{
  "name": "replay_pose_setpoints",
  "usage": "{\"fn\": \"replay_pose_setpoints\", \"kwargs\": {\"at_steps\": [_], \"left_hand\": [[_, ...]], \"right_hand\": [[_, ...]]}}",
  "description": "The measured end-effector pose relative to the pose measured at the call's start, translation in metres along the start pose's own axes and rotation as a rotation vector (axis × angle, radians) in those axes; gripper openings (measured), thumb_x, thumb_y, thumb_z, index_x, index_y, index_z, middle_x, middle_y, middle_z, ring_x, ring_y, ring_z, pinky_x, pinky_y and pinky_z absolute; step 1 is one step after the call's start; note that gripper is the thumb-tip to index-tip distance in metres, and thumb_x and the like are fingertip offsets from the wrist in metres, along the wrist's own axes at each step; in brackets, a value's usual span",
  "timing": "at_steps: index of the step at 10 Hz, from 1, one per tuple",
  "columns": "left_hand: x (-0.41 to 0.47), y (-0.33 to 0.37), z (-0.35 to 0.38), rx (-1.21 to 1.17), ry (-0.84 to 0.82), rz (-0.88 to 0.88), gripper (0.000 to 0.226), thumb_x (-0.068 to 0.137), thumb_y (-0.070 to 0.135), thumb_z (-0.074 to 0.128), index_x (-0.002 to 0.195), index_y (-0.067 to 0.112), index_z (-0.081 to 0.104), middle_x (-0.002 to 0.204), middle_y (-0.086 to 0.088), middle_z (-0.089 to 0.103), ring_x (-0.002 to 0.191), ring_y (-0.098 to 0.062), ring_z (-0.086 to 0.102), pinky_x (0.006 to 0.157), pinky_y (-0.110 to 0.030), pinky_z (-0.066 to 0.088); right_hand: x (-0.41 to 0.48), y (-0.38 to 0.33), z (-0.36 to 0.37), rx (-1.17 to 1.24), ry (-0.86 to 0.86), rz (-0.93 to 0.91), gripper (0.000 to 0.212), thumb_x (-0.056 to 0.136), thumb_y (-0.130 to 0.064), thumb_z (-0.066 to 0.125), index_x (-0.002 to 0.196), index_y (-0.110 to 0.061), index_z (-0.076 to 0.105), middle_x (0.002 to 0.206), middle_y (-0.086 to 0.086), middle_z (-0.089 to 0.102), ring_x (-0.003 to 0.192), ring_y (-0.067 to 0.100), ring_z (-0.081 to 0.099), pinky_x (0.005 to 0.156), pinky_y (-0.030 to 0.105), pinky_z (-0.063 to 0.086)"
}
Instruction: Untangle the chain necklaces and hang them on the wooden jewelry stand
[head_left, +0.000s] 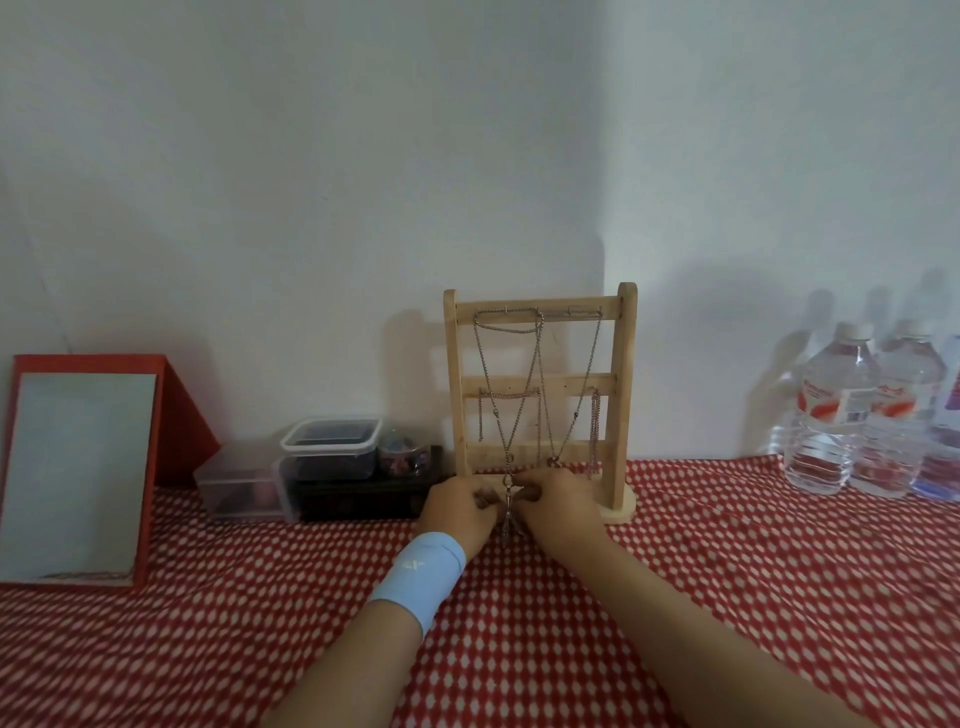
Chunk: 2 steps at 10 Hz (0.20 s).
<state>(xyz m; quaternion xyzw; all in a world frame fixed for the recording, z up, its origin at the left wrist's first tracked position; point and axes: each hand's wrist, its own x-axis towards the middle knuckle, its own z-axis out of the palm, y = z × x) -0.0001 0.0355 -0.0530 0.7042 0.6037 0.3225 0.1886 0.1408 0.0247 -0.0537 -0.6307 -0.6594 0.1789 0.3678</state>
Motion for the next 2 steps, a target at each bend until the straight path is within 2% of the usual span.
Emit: {"fn": "replay_pose_setpoints", "kwargs": {"at_steps": [1, 2], "left_hand": [[-0.0007, -0.0037, 0.0001, 0.012, -0.024, 0.007, 0.015, 0.09, 0.028, 0.066, 0.098, 0.021, 0.077, 0.102, 0.003, 0.074, 0.094, -0.011, 0.066, 0.084, -0.02, 0.047], [-0.0018, -0.0037, -0.0041, -0.001, 0.0, -0.01, 0.023, 0.091, 0.03, 0.063, 0.108, 0.02, 0.074, 0.11, 0.001, 0.073, 0.103, -0.012, 0.066, 0.09, -0.02, 0.047]], "right_hand": [[-0.0025, 0.0018, 0.0009, -0.025, 0.005, -0.038, 0.031, 0.095, -0.012, 0.067, 0.125, -0.011, 0.072, 0.112, 0.004, 0.076, 0.098, 0.013, 0.067, 0.097, 0.025, 0.053], [-0.0034, -0.0022, -0.0077, -0.037, -0.008, 0.025, 0.036, 0.098, -0.016, 0.064, 0.134, -0.01, 0.066, 0.126, 0.006, 0.072, 0.114, 0.017, 0.066, 0.099, 0.023, 0.05]]}}
